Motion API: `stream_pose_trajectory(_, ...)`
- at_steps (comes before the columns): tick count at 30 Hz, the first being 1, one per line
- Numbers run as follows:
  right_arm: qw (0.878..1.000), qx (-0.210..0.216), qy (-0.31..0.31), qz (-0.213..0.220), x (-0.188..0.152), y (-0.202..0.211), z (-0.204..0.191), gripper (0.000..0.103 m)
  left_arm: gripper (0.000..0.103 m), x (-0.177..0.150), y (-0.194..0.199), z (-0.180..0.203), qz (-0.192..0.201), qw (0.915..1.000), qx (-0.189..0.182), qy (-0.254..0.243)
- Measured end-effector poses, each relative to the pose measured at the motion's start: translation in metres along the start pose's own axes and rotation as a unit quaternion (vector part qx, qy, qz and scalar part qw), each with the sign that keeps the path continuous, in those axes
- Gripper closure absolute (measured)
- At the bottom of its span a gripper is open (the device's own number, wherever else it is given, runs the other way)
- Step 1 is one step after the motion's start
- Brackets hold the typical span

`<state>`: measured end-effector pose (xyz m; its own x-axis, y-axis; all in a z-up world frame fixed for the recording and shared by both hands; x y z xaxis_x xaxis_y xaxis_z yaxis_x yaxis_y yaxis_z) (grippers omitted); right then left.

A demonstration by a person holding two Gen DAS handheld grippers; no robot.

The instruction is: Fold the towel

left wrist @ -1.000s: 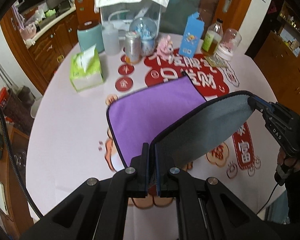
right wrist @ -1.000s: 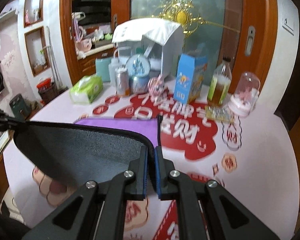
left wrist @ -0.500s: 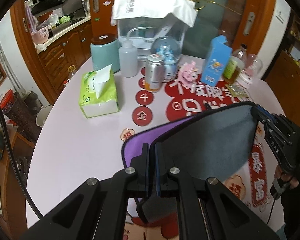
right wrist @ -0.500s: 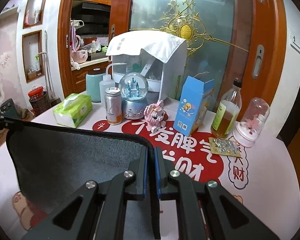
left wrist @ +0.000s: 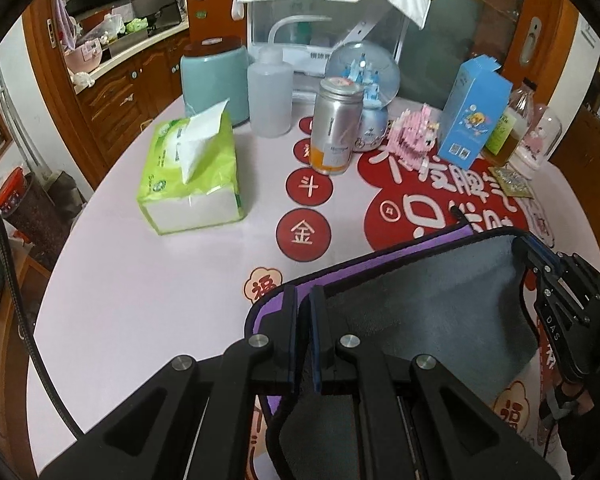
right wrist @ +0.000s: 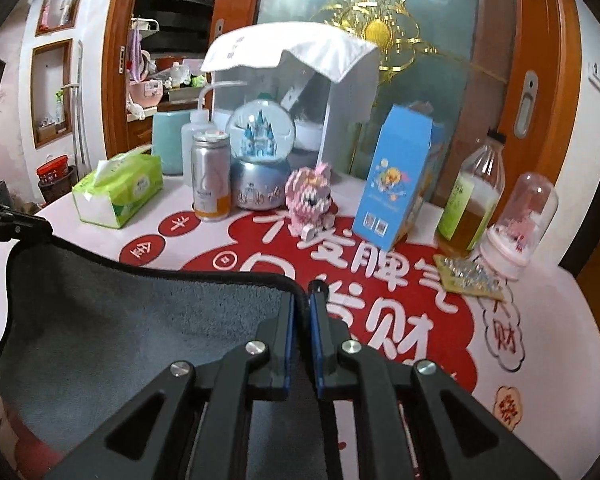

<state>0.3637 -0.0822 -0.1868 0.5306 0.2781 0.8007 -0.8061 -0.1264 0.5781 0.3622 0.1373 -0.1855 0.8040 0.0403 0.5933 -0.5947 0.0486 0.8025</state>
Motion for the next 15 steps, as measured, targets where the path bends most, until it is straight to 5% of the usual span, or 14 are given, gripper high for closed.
stream_pose_trajectory(3,1.0,0.0,-0.007,-0.01,-0.004,-0.006,-0.001,0.088,0.093,-0.002,-0.005,-0.001,-0.008,1.0,0.002,0.003)
stream_pose_trajectory(7,1.0,-0.006,-0.017,-0.01,-0.005,-0.005,0.001,0.059,0.07,-0.004,-0.004,-0.003,-0.01,0.9999,0.003,0.013)
stream_pose_trajectory(12,1.0,-0.015,-0.025,-0.009,-0.004,0.003,0.006,0.048,0.054,-0.013,0.002,-0.008,-0.021,0.9991,0.001,0.038)
stream_pose_trajectory(15,0.999,-0.022,-0.036,-0.006,-0.002,0.012,0.011,0.039,0.054,-0.018,0.011,-0.008,-0.019,0.9992,0.008,0.035)
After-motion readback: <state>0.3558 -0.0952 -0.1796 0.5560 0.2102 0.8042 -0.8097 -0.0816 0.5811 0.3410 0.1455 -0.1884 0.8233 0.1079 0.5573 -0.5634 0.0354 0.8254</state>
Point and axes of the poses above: each gripper's, at about its wrist camera, not at the fingertips, and y roughly against the way its jaws point, z to its right, x to its top, the point moved 5 cm from there along -y, roughly the way its jaws point, and after that the axes turned 4 degrees about z, right-handed, at the moved point
